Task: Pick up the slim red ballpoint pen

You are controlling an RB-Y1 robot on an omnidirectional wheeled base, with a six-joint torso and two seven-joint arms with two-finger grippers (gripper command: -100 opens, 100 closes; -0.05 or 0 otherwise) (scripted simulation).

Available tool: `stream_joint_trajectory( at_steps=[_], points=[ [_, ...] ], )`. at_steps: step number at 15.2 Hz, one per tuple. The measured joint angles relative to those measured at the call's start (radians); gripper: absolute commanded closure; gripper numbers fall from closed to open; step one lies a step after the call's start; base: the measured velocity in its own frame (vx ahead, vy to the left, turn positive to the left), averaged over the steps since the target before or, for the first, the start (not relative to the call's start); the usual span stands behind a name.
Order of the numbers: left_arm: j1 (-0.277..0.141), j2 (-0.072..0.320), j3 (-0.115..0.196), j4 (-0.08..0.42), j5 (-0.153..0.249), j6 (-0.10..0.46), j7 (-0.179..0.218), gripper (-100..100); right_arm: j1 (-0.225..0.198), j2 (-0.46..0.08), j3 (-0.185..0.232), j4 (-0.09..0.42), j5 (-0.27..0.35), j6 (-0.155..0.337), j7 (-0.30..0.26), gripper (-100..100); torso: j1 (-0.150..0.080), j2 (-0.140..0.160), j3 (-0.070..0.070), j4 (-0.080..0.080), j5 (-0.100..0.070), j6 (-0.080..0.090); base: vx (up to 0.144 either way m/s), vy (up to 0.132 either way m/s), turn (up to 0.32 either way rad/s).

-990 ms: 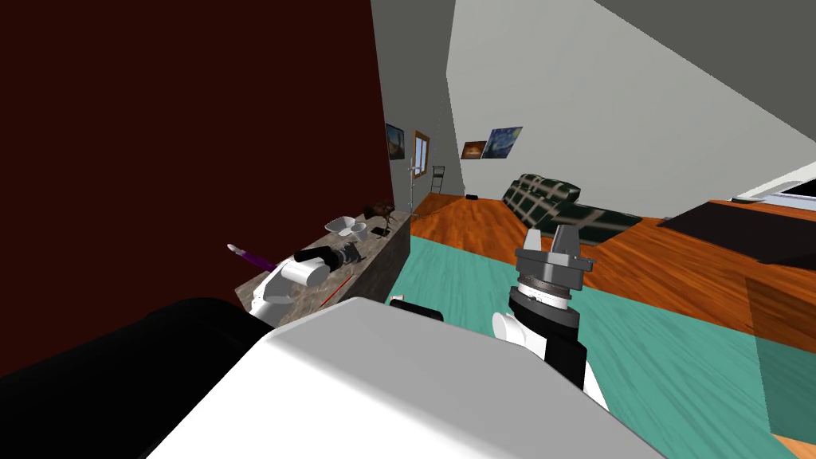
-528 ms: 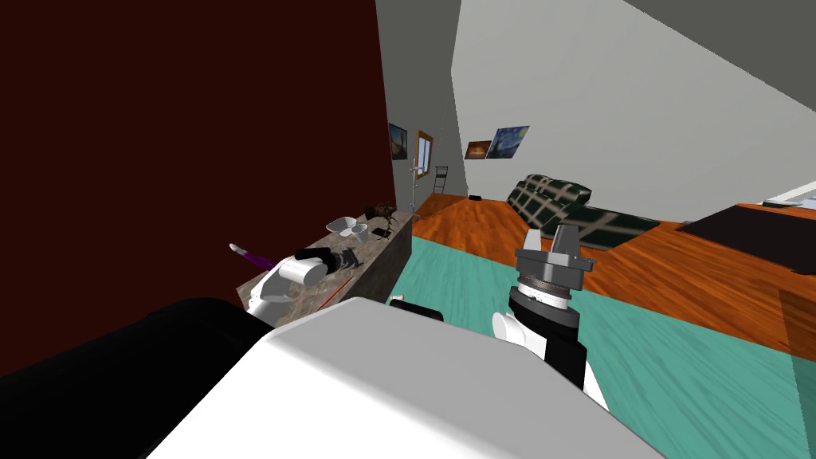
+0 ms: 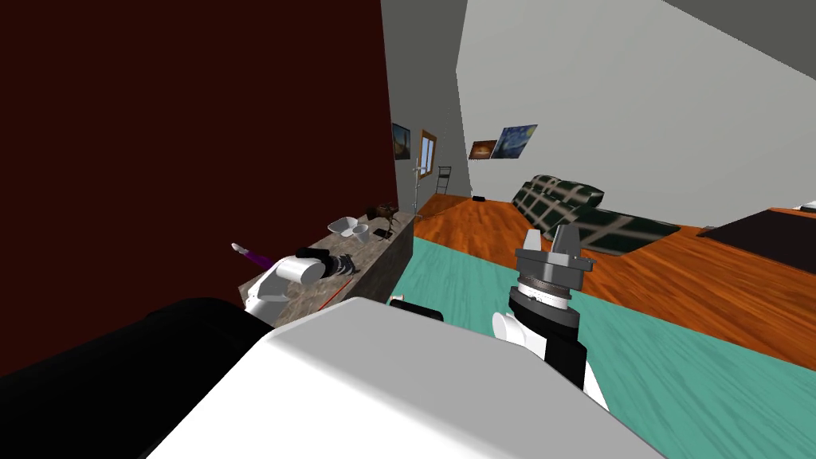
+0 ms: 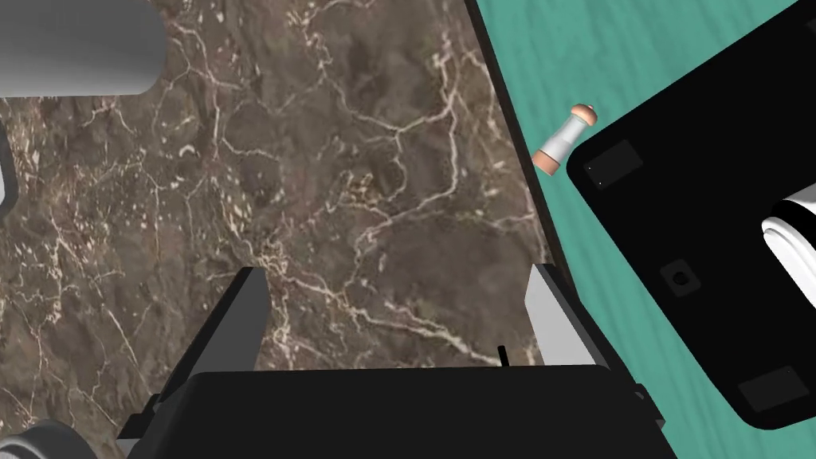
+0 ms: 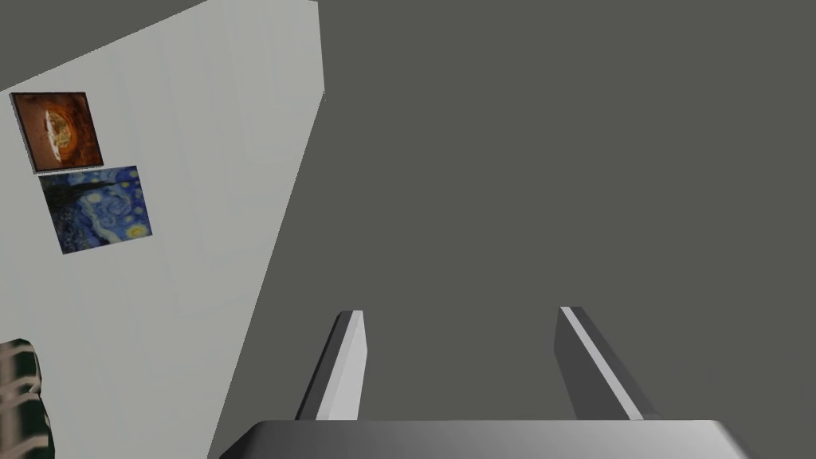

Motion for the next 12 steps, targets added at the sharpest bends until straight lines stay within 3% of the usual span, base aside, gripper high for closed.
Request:
stream_joint_trajectory(
  at_steps=[12],
  points=[
    [0.007, 0.011, 0.038, 0.044, 0.072, 0.236, 0.059, -100, 0.0, 0.0, 0.0, 0.0, 0.0, 0.0, 0.0, 0, 0.001, 0.002, 0.001, 0.0, 0.0, 0.0, 0.036, 0.004, 0.059]
  ],
)
